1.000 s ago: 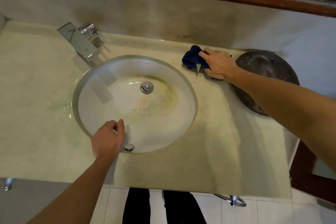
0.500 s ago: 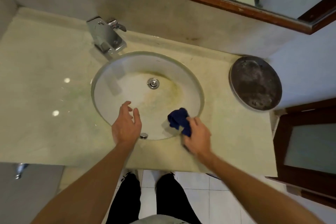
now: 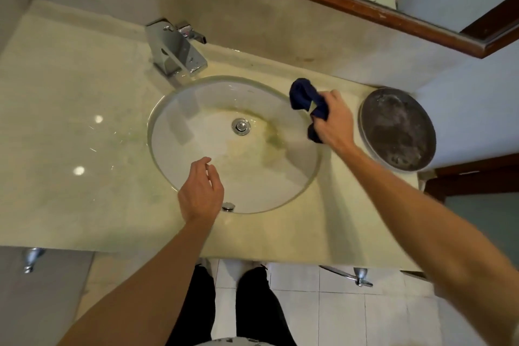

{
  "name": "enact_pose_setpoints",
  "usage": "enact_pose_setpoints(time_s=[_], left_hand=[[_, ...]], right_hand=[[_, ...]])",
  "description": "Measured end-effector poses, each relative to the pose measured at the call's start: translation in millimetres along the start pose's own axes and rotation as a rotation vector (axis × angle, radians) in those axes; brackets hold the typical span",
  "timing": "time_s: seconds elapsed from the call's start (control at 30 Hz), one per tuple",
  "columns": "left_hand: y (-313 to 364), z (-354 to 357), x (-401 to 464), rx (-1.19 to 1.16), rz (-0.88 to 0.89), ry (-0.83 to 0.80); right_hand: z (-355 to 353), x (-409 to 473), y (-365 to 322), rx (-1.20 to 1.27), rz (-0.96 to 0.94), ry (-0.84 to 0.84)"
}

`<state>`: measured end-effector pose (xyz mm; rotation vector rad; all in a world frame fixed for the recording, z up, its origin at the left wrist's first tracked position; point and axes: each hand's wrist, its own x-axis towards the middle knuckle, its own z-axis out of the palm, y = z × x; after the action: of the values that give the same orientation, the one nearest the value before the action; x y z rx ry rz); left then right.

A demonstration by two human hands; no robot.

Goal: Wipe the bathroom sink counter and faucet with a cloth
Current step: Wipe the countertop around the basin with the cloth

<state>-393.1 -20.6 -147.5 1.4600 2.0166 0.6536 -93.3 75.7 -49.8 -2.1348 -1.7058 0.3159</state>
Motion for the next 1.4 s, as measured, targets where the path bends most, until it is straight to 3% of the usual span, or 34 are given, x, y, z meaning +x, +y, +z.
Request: enact_pose_setpoints(time_s=[0.17,0.4,0.47,0.57,0.7,0.8,1.07,1.27,1.33,1.4], left_hand=[[1,8,2,0.024,0.035,0.036],[-1,14,3,0.1,0.071,0.037],[0,12,3,0.11,0.044,0.002],[2,10,2,0.11,0.005,-0.026],[4,8,1,0.133,0.017,-0.035],[5,6,1,0.145,0.024,-0.056],[5,4,-2,0.155,-0.001,-0.062],[8,3,-5,0.169,0.001,-0.07],[8,3,-5,0.181,0.001,-0.074],[7,3,-5,0.18,-0.002,-0.082]], right_hand=[[12,75,54,-0.293,-0.043,-0.058],[60,41,43,-0.189,0.064,-0.01],[52,30,27,0.052,0.138,-0.05],[24,8,7,0.742,0.446,-0.102],[-7,-38,4,1.192,0.614,-0.132],[-21,-61,11,1.324,0.681,-0.151],[-49,-99,18,1.155,0.617,-0.041],[-78,-107,16,1.772,0.54,0.124],[-67,-122,31,1.665,0.626,0.13],[-47,-154,49,1.276,0.838,0.04]])
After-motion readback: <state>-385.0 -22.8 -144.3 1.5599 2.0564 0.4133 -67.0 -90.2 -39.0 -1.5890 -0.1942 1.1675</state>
